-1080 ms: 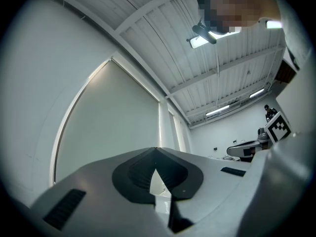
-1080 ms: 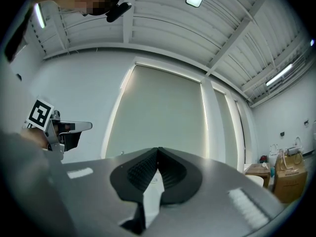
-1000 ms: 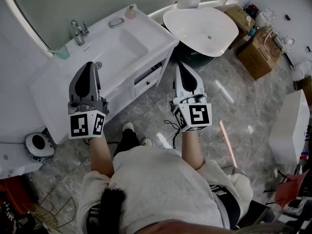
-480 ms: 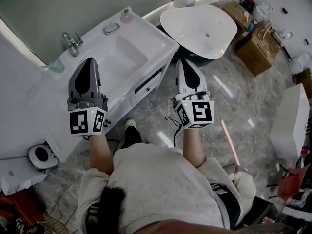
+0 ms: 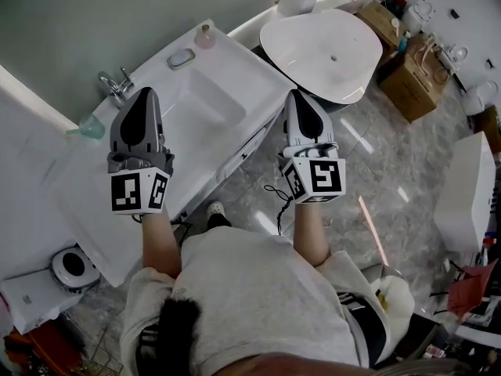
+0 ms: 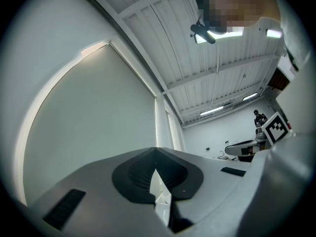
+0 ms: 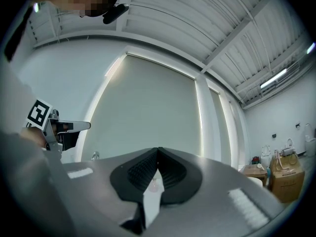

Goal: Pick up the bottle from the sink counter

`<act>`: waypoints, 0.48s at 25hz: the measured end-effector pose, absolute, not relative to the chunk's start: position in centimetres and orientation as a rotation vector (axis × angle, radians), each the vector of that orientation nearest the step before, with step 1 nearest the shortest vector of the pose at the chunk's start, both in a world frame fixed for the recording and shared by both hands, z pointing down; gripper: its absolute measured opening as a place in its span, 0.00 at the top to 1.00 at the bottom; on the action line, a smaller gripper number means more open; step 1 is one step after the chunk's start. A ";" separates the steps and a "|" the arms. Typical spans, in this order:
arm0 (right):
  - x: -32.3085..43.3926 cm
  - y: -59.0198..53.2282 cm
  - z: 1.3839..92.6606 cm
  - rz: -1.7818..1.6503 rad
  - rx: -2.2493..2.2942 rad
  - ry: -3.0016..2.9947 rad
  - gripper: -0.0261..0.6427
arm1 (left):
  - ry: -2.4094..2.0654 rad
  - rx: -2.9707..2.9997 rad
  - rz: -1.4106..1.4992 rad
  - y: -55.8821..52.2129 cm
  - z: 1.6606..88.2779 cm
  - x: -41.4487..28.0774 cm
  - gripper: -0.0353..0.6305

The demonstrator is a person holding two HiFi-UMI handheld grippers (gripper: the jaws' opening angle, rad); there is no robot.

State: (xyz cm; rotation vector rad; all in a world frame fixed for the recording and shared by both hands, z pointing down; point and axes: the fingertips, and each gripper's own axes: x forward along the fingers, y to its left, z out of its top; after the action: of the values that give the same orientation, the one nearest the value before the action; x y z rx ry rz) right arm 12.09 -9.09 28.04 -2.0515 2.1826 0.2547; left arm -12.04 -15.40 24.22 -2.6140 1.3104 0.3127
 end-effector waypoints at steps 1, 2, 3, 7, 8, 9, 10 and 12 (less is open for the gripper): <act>11.9 -9.7 28.1 0.255 -2.056 2.181 0.94 | 1.307 -2.617 0.310 -16.1 24.3 -12.2 0.94; 11.7 -10.3 28.1 0.254 -2.061 2.179 0.94 | 1.305 -2.621 0.309 -16.8 24.4 -12.4 0.94; 11.5 -10.9 28.2 0.253 -2.065 2.178 0.94 | 1.302 -2.626 0.308 -17.5 24.5 -12.5 0.94; 10.9 -13.0 28.6 0.239 -2.092 2.168 0.94 | 1.289 -2.650 0.306 -20.0 25.0 -13.1 0.94; 10.8 -13.4 28.7 0.238 -2.098 2.166 0.94 | 1.284 -2.656 0.306 -20.6 25.1 -13.2 0.94; 10.8 -13.8 28.7 0.238 -2.104 2.162 0.94 | 1.280 -2.662 0.306 -21.1 25.2 -13.2 0.94; 10.7 -14.2 28.7 0.238 -2.110 2.158 0.94 | 1.276 -2.666 0.307 -21.7 25.3 -13.2 0.94; 10.5 -15.1 28.7 0.238 -2.122 2.150 0.94 | 1.267 -2.676 0.307 -22.7 25.6 -13.3 0.94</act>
State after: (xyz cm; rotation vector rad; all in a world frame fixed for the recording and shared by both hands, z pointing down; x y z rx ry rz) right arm 10.55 -15.08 28.74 -2.1220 2.1499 0.2384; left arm -13.35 -22.74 25.56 -2.6763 1.2666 0.3067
